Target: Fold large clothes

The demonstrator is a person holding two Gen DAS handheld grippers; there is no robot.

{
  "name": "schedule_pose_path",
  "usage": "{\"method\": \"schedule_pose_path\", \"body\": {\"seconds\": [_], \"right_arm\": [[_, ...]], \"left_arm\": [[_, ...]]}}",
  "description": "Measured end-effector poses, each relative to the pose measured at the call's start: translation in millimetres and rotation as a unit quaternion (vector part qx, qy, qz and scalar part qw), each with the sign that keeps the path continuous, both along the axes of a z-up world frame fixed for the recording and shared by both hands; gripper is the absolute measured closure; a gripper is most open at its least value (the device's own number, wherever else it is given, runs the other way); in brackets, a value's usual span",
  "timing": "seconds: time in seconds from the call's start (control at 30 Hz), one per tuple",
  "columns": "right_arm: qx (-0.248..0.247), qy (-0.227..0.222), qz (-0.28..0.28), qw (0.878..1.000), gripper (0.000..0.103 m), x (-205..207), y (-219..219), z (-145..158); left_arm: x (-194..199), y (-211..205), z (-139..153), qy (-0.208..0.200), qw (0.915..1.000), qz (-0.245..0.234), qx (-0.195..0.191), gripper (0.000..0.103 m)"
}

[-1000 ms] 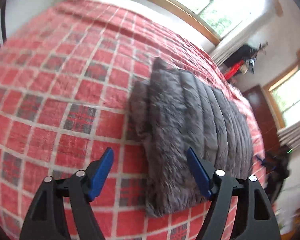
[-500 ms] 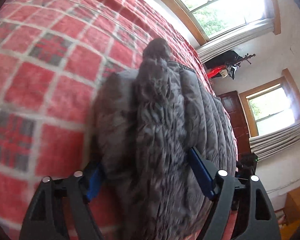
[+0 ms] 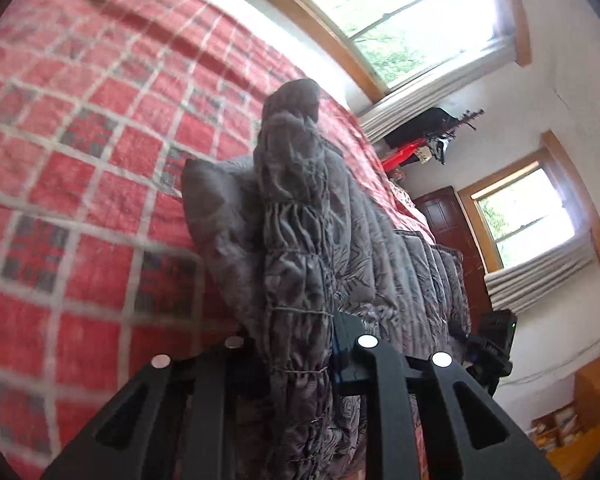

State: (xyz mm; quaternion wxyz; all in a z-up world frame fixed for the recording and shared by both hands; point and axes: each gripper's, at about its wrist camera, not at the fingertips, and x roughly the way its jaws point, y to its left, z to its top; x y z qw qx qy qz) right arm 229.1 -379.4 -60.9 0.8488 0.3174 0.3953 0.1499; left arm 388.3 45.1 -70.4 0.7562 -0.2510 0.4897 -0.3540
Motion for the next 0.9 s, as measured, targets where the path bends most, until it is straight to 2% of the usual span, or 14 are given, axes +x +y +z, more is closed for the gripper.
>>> {"method": "schedule_pose_path", "body": {"seconds": [0.17, 0.33, 0.43, 0.53, 0.6, 0.67, 0.77, 0.9], "right_arm": [[-0.012, -0.015, 0.025, 1.000, 0.077, -55.9, 30.9, 26.6], [0.004, -0.005, 0.046, 0.999, 0.076, -98.4, 61.1, 23.9], [0.002, 0.012, 0.061, 0.998, 0.075, -110.8, 78.2, 10.0], [0.001, 0.051, 0.055, 0.997, 0.073, -113.2, 85.9, -21.8], [0.018, 0.063, 0.045, 0.997, 0.070, -113.6, 79.9, -41.8], [0.057, 0.069, 0.039, 0.995, 0.067, -114.3, 71.4, -60.8], [0.086, 0.063, 0.035, 0.994, 0.066, -116.9, 67.1, -77.8], [0.085, 0.058, 0.030, 0.994, 0.066, -117.2, 66.4, -79.2]], "left_arm": [[-58.3, 31.9, 36.7, -0.032, 0.9994, -0.011, 0.008, 0.083], [-104.1, 65.8, 51.1, -0.046, 0.9985, -0.014, 0.027, 0.083], [-114.8, 81.4, 36.4, -0.037, 0.9983, -0.010, 0.044, 0.082], [-114.5, 90.7, 6.8, -0.015, 0.9976, -0.004, 0.068, 0.080], [-112.3, 93.6, -14.2, -0.008, 0.9965, 0.000, 0.083, 0.075], [-113.0, 96.5, -31.6, -0.007, 0.9965, 0.005, 0.083, 0.071], [-114.5, 99.0, -46.3, -0.018, 0.9968, 0.014, 0.076, 0.066], [-113.1, 103.8, -54.3, -0.009, 0.9980, 0.020, 0.060, 0.063]]}}
